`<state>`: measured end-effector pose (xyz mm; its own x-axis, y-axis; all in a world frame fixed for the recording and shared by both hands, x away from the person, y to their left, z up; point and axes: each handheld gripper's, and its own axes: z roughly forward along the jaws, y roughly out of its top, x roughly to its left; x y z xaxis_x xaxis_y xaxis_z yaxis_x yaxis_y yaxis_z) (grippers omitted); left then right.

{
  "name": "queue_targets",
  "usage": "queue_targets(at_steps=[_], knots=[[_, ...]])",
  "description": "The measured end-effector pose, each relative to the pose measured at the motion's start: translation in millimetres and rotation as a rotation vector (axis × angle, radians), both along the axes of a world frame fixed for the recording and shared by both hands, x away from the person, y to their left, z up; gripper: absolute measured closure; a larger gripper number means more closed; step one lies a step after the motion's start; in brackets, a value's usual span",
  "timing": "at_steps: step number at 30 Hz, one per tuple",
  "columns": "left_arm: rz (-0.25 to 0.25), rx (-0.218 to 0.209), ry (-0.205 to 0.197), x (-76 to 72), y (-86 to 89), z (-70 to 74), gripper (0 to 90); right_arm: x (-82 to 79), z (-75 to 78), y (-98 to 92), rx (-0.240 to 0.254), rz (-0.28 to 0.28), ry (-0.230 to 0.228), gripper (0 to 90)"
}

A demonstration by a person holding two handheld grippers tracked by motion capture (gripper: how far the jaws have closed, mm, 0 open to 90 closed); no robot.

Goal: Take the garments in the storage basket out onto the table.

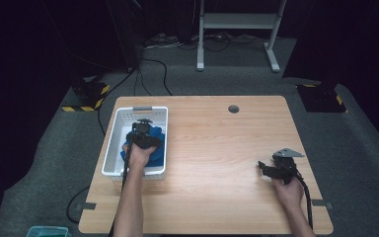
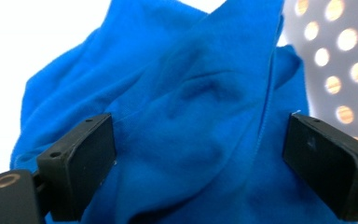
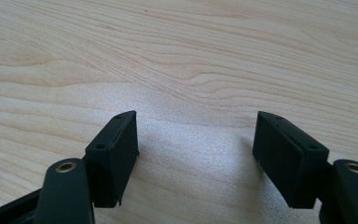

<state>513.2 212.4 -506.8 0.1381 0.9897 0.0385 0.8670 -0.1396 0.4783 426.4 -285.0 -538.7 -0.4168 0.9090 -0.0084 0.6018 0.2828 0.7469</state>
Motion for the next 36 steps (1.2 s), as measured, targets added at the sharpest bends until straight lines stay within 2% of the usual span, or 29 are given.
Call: queue_targets(at_steps=[2,3,6,15,17,18,19,21,22,23,26,31,36], knots=[[-0.001,0.007,0.002,-0.7,-1.3,-0.6,9.8,0.0,0.0,0.1,0.001,-0.001,0.0,31.1],[-0.015,0.031,0.004,-3.6,-3.1,-2.2,10.4,-0.1,0.0,0.0,0.0,0.0,0.0,31.0],[-0.02,0.034,0.003,-4.2,-3.5,-3.9,11.5,0.0,-0.1,-0.2,0.0,-0.003,0.0,31.1],[0.008,0.032,-0.009,-2.8,-1.4,-3.8,16.7,0.6,0.0,0.0,0.002,-0.009,0.0,31.1],[0.02,0.037,-0.025,-4.6,-0.4,-2.9,22.1,0.6,0.0,-0.1,0.002,-0.011,0.0,31.0],[0.018,0.045,-0.031,-5.4,0.8,-1.9,27.7,0.7,0.0,-0.1,0.002,-0.012,0.0,31.0],[0.021,0.058,-0.047,-7.5,1.5,-1.6,39.1,0.9,0.0,-0.2,0.002,-0.012,0.0,31.0],[0.021,0.061,-0.052,-8.3,0.8,-1.6,41.4,0.9,-0.1,-0.2,0.001,-0.01,0.0,30.8],[0.016,0.071,-0.053,-8.7,0.1,-1.3,44.3,0.7,0.0,-0.2,0.001,-0.009,0.0,30.9],[0.009,0.084,-0.053,-8.4,-1.1,-0.8,51.0,0.5,0.0,-0.2,0.001,-0.009,0.001,31.0],[0.008,0.099,-0.053,-8.5,-1.5,-0.1,59.3,0.7,0.0,-0.2,0.002,-0.01,0.0,31.1],[0.011,0.092,-0.05,-9.1,-1.7,1.0,66.3,0.6,0.0,-0.2,0.002,-0.011,0.0,31.0],[0.011,0.087,-0.04,-8.1,-1.2,2.8,68.5,0.4,0.0,-0.2,0.004,-0.016,0.002,30.9]])
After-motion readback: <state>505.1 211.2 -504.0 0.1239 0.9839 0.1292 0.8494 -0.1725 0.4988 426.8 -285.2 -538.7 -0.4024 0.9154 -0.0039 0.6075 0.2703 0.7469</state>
